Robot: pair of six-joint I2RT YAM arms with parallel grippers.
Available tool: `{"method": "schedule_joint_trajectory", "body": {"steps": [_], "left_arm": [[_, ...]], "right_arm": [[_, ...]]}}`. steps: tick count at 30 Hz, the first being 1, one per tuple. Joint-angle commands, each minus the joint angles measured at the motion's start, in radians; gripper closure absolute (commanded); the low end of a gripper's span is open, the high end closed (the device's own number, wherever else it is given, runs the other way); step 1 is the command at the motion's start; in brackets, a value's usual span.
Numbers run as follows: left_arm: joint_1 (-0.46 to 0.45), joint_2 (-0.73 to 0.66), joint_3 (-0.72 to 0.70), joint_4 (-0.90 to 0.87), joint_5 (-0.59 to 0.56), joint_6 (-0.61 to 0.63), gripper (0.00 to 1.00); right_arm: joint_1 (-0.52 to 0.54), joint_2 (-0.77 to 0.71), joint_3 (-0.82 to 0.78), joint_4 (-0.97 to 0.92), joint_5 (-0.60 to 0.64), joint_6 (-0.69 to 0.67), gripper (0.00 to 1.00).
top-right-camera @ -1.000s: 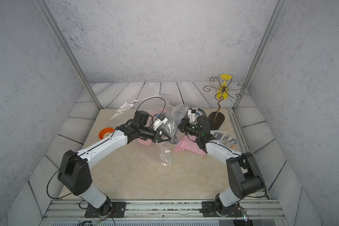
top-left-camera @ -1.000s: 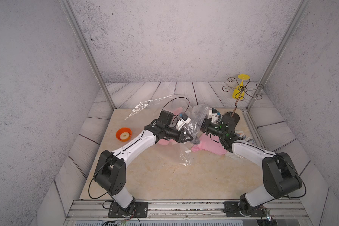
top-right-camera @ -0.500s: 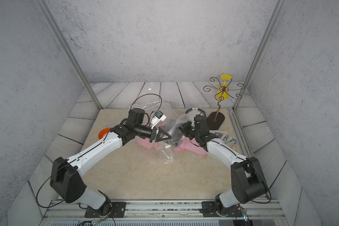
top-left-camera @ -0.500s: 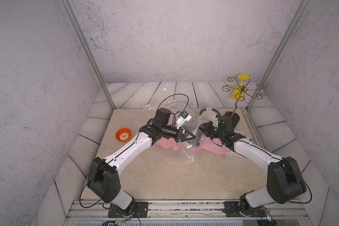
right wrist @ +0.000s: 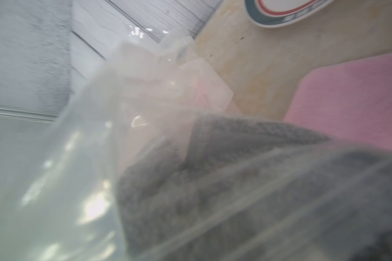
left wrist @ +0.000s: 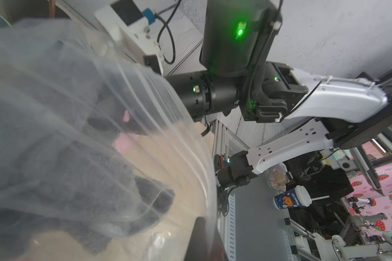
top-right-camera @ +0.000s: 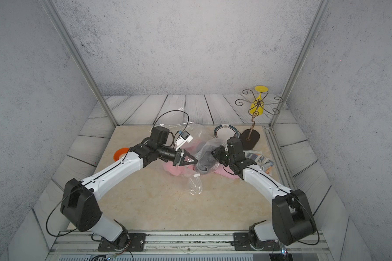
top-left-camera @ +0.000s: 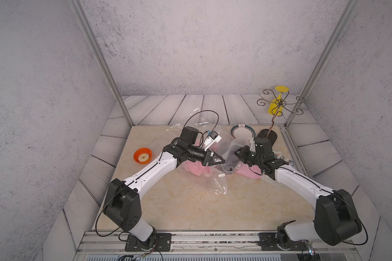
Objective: Place the folded towel into the vacuum bag
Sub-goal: Place the towel in the vacuum bag.
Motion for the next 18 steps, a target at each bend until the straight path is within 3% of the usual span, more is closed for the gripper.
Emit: {"method": "schedule_joint_trajectory", "body": {"steps": [1, 5, 9, 13, 15, 17, 18], "left_arm": [[-0.056, 0.049, 0.053, -0.144, -0.078, 0.131, 1.00], [-0.093, 0.103, 0.077, -0.184, -0.111, 0.162, 1.00], [-0.106, 0.120, 0.079, -0.182, -0.114, 0.162, 1.00], [-0.104, 0.081, 0.098, -0.179, -0.033, 0.167, 1.00], [-0.090, 0.042, 0.091, -0.123, -0.023, 0.139, 1.00], [-0.059, 0.008, 0.067, -0.012, -0.076, 0.053, 1.00], [-0.043, 0.006, 0.065, 0.018, -0.127, 0.019, 1.00]], "right_arm": [[-0.003, 0.020, 0.002, 0.409, -0.197, 0.120, 1.00], [-0.003, 0.061, -0.002, 0.567, -0.221, 0.263, 1.00], [-0.003, 0.069, -0.015, 0.566, -0.157, 0.326, 1.00], [-0.001, 0.015, 0.042, 0.114, 0.019, 0.148, 1.00], [0.000, 0.014, 0.099, -0.095, 0.082, 0.013, 0.89], [-0.001, 0.039, 0.165, -0.269, 0.082, -0.097, 0.59], [-0.002, 0.054, 0.198, -0.336, 0.067, -0.144, 0.51]]}}
